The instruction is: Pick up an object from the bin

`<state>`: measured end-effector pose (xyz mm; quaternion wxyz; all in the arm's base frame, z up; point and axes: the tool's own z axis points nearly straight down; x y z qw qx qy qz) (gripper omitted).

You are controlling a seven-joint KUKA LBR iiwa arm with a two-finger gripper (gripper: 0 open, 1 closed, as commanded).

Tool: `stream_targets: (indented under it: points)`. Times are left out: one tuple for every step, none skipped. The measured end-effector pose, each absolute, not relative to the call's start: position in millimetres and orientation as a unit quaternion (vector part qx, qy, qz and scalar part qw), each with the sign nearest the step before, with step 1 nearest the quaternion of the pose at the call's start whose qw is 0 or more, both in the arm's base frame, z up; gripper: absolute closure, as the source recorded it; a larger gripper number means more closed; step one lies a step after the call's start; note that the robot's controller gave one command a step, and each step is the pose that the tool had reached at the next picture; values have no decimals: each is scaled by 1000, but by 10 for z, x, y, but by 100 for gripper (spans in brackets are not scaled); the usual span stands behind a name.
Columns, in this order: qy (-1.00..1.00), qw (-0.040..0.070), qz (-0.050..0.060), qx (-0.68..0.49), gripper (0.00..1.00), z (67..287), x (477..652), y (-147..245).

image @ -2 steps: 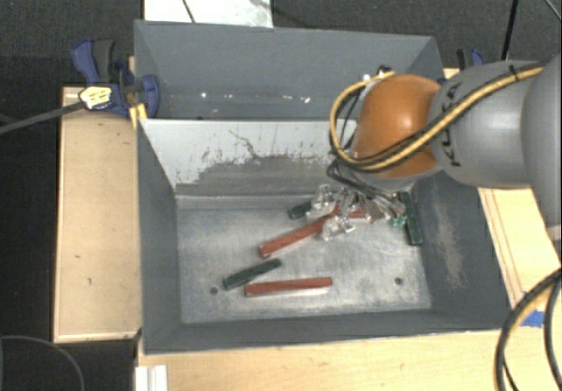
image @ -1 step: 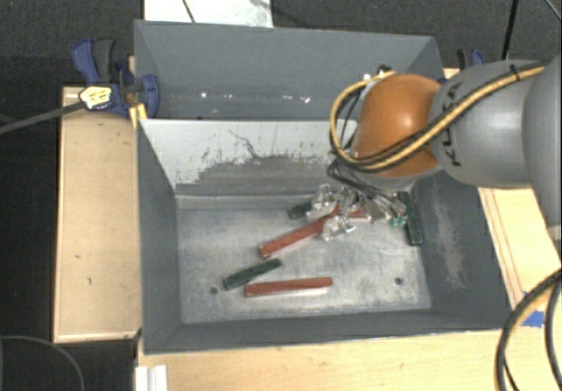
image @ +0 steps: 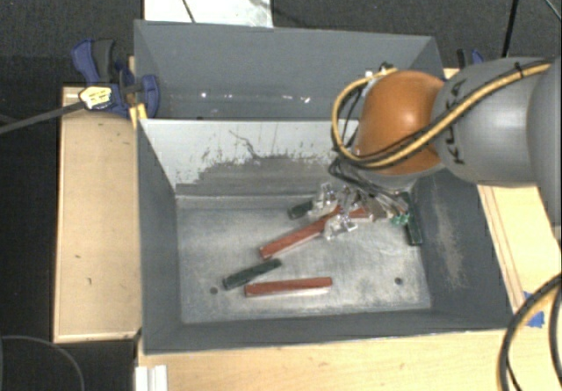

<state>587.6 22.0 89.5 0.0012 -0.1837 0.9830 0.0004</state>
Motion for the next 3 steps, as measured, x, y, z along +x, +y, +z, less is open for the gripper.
stream_targets:
  points:
    - [983,2,0,-183,100,991,5880,220]
    - [983,3,0,-183,100,1061,5887,220]
    - [983,1,0,-183,100,1116,5880,221]
